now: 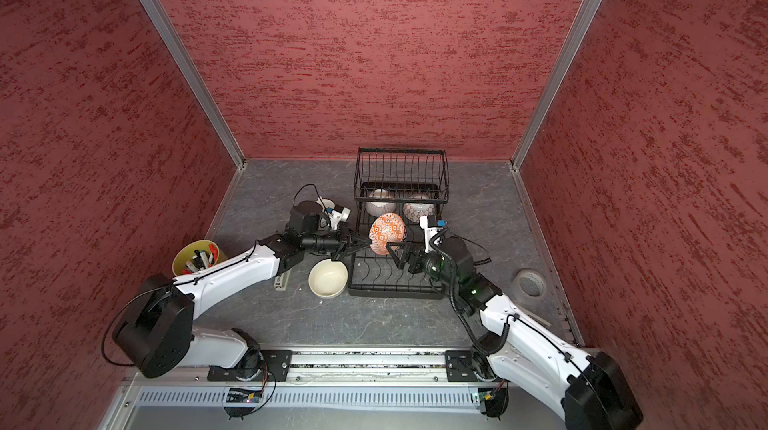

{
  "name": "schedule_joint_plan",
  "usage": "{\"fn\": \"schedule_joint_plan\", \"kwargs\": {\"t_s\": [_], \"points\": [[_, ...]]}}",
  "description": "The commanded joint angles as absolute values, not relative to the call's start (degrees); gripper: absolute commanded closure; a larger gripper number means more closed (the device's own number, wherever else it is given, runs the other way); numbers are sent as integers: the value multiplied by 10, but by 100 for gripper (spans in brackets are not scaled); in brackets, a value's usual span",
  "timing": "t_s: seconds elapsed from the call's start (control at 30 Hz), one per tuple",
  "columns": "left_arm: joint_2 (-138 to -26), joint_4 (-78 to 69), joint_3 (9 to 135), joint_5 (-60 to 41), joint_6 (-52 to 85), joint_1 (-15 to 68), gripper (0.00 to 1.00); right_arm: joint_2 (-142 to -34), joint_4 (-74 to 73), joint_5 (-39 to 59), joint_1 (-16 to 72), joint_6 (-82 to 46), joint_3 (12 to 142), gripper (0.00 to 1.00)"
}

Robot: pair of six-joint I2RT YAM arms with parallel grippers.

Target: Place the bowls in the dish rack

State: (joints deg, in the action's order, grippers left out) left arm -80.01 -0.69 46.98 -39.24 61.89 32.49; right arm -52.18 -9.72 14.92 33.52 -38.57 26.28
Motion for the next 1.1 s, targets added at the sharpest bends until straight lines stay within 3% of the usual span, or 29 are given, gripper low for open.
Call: {"fn": "schedule_joint_plan", "kwargs": {"t_s": [0.0,0.2,0.43,1.07], "points": [[-802,97,512,-323,536,335,100,-524,-41,103,332,-389,297,9],[-813,175,528,-260,487,349,100,-538,18,54,332,-381,317,10],[-832,206,545,-226,464,363,100,-593,74,49,333,-358,353,22],[-855,257,596,-176,433,387,100,-700,188,9,384,-311,440,35]]}}
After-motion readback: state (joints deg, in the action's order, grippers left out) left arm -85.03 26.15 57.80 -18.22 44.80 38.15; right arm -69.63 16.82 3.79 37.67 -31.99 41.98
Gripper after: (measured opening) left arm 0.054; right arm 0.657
